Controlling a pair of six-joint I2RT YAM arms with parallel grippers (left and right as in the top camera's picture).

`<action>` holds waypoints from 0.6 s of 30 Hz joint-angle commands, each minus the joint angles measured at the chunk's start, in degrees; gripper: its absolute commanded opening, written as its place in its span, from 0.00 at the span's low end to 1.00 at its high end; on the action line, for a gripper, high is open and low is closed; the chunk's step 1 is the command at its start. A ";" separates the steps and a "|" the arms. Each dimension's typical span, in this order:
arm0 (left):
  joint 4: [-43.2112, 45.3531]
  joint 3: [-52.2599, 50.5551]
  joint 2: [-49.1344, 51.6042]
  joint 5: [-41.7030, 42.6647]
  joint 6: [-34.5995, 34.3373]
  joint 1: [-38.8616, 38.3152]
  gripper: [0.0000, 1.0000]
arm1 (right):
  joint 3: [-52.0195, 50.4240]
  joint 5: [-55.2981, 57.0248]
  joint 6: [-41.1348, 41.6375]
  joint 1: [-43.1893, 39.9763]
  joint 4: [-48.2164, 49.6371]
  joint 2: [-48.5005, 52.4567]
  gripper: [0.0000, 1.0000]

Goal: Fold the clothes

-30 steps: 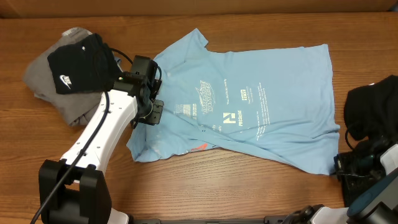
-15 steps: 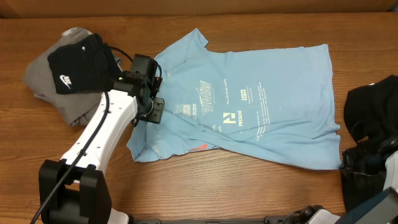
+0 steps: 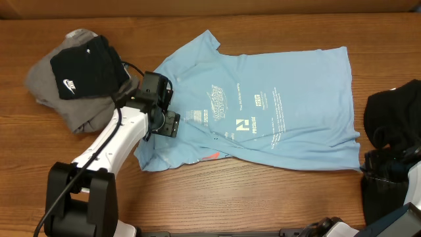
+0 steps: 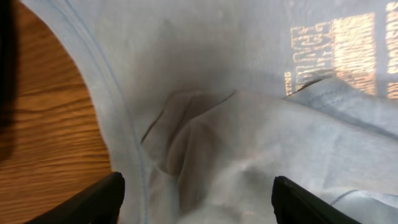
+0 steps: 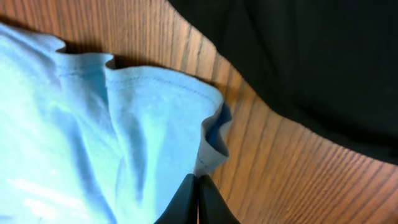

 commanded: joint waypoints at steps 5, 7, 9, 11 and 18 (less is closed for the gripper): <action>0.96 -1.18 3.32 2.71 0.04 0.28 0.04 | 1.33 -2.86 -0.83 -0.22 0.57 -0.76 0.04; -1.01 -0.28 3.13 4.76 -0.20 0.31 0.04 | 1.33 -2.86 -0.85 -0.22 0.37 -0.76 0.04; -4.17 1.29 2.73 5.18 -0.20 0.31 0.04 | 1.36 -3.26 -1.49 -0.22 0.37 -0.76 0.04; -7.48 2.99 1.79 4.50 -0.22 0.31 0.04 | 1.36 -3.69 -2.14 -0.22 0.52 -0.76 0.04; -8.39 4.22 -0.22 4.52 -0.20 0.26 0.04 | 1.16 0.17 -1.40 -0.22 -1.01 -0.07 0.59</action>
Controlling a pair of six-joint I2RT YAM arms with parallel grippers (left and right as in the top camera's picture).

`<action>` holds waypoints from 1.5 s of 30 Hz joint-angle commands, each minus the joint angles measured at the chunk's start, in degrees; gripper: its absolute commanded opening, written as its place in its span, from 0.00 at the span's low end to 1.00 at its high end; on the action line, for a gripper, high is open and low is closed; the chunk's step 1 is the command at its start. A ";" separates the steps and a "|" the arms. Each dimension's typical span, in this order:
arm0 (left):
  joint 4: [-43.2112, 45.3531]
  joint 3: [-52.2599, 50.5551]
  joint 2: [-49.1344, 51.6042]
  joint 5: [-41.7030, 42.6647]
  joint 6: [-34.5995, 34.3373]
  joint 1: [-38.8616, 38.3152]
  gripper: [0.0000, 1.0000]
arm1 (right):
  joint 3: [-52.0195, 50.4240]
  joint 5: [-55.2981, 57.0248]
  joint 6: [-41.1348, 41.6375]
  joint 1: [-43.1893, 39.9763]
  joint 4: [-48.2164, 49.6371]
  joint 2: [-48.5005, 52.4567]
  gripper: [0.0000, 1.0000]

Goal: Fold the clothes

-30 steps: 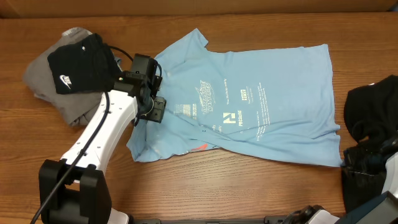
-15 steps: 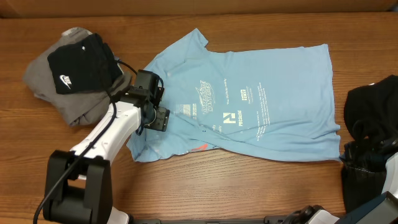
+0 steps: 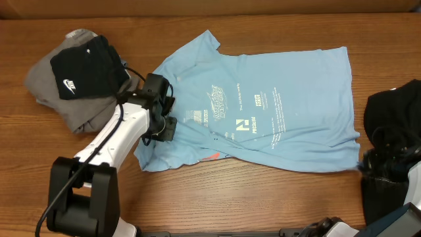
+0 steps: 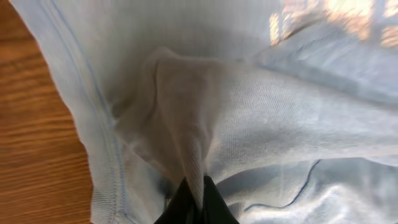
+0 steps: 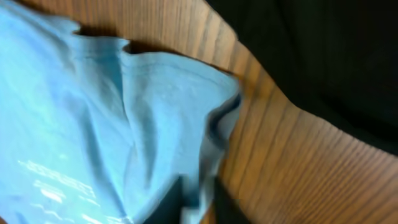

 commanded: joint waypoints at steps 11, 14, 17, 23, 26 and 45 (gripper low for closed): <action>0.31 1.31 -1.70 0.72 -0.20 0.24 0.09 | -4.20 7.45 3.39 -0.22 4.31 10.88 0.70; 0.33 1.31 -1.70 0.72 -0.20 0.24 0.10 | -4.46 6.88 4.11 -0.22 5.66 13.46 0.27; 0.31 1.31 -1.70 0.72 -0.20 0.24 0.11 | -4.07 6.08 3.69 -0.22 4.92 13.66 0.04; 0.09 1.31 -1.70 0.68 -0.13 0.24 0.05 | -0.22 5.75 2.32 -0.22 0.07 12.83 0.04; -0.33 1.31 -1.70 0.68 0.09 0.24 0.04 | 2.64 5.20 0.74 -0.22 -3.19 11.41 0.04; -12.74 1.33 -10.91 -6.84 -6.49 0.72 0.04 | 14.80 4.44 -3.23 -0.22 -14.03 -1.01 0.04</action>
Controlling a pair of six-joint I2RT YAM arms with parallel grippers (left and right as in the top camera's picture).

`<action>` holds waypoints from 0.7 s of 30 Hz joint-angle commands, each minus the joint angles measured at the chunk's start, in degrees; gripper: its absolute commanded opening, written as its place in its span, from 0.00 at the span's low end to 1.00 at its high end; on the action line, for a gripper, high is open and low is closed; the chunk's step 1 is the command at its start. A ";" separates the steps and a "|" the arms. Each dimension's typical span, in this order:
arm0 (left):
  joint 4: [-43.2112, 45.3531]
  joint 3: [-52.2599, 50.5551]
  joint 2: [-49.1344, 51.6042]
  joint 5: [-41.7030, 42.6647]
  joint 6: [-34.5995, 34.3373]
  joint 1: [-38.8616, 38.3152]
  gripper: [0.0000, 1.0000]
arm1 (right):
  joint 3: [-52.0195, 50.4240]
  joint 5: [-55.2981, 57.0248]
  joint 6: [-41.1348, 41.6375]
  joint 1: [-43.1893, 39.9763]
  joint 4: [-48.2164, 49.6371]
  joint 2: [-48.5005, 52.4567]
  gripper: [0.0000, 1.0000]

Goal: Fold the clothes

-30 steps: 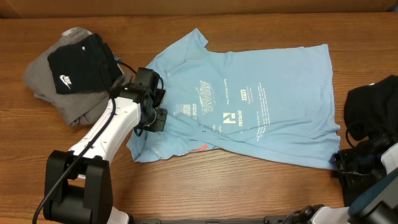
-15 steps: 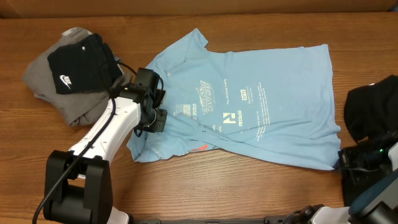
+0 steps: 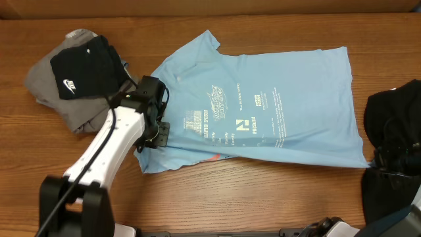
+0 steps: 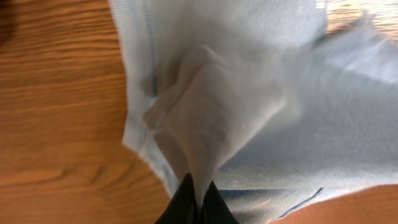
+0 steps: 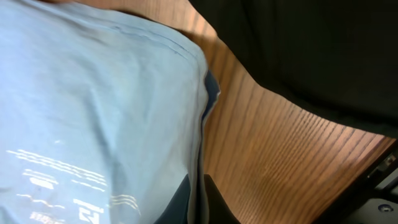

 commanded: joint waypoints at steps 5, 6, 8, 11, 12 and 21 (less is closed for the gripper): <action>-4.70 0.92 -10.25 -3.10 -2.91 0.46 0.04 | 3.65 -2.99 -0.39 -0.09 1.68 -1.92 0.04; -4.76 0.92 -10.95 -3.08 -2.91 0.46 0.04 | 3.63 -5.25 -0.42 -0.09 3.08 -1.92 0.04; -4.39 0.92 -11.50 -3.08 -2.91 0.44 0.04 | 3.63 -7.87 -0.37 0.20 5.40 -1.92 0.04; -2.99 0.66 -11.39 -2.36 -2.91 0.44 0.04 | 3.61 -10.12 2.01 1.38 8.39 -1.51 0.04; -2.49 0.55 -11.34 -1.97 -2.91 0.44 0.04 | 3.58 -10.14 3.23 2.03 9.33 -1.18 0.04; -1.36 -0.33 -9.35 -1.97 -2.89 0.11 0.04 | 3.74 -2.34 8.44 3.78 9.33 2.10 0.04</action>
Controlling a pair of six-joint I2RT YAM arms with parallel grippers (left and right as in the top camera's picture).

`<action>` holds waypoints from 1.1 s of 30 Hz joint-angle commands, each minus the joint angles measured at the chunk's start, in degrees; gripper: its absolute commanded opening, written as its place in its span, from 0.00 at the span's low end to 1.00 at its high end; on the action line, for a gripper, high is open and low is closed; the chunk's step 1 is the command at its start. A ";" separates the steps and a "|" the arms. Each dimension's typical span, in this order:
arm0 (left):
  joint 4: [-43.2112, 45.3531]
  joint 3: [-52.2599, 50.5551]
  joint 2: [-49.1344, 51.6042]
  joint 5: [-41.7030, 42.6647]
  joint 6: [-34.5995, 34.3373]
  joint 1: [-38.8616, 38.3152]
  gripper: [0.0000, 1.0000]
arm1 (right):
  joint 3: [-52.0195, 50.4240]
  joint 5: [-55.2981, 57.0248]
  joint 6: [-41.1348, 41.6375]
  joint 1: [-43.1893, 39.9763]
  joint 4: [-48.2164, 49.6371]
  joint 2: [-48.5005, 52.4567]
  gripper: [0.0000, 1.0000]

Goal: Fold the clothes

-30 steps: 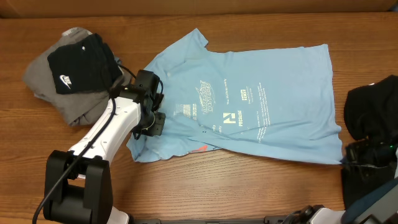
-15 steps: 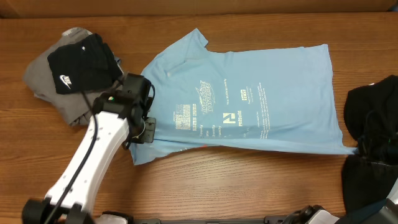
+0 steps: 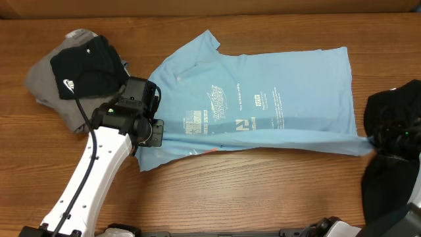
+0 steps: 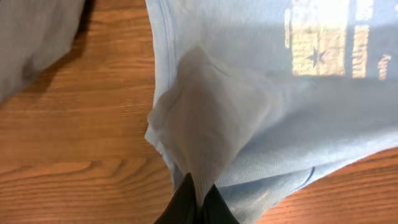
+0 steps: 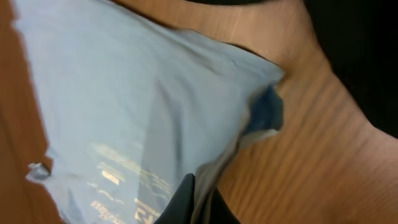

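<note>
A light blue T-shirt (image 3: 263,99) with white print lies spread across the wooden table, its near edge raised into a taut fold between the two arms. My left gripper (image 3: 154,133) is shut on the shirt's near left part (image 4: 211,118), the cloth pinched between its dark fingers. My right gripper (image 5: 200,202) is shut on the shirt's near right corner (image 5: 261,112), held above the table; in the overhead view that corner (image 3: 358,146) sits beside the black clothes.
A grey garment with a black Nike piece (image 3: 82,66) on top lies at the far left, close to my left arm. A heap of black clothes (image 3: 395,118) sits at the right edge. Bare wood (image 3: 250,191) runs along the front.
Both grippers have risen with the shirt's near edge, which now stretches as a raised fold. The left arm has shifted slightly left and toward the front.
At first my left gripper was open over a wrinkle at the shirt's near left, while the right was shut on the near right corner. Then the left was shut on the cloth. After that the hem was pulled straighter, and now it hangs lifted between both grippers.
</note>
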 commanded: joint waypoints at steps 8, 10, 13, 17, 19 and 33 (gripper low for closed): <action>-2.03 -0.33 -0.11 -3.50 -0.59 0.24 0.04 | 8.61 -0.31 -3.76 -9.62 -8.72 -2.29 0.04; -1.53 -0.33 0.35 0.13 0.37 0.22 0.10 | 9.03 -0.28 -3.76 -9.49 -9.14 -2.36 0.04; -1.33 -0.46 1.64 3.30 0.35 0.22 0.40 | 9.01 -0.22 -3.78 -9.38 -9.03 -2.25 0.04; 0.20 -1.90 4.59 4.04 0.35 0.22 0.59 | 9.01 -0.22 -3.78 -9.38 -8.81 -2.23 0.04; 2.60 -3.45 6.51 6.08 0.35 0.22 0.60 | 9.01 -0.22 -3.78 -9.38 -8.83 -2.25 0.04; 16.44 -6.97 17.49 20.17 4.76 0.20 0.31 | 9.01 -0.22 -3.78 -9.38 -8.85 -2.25 0.04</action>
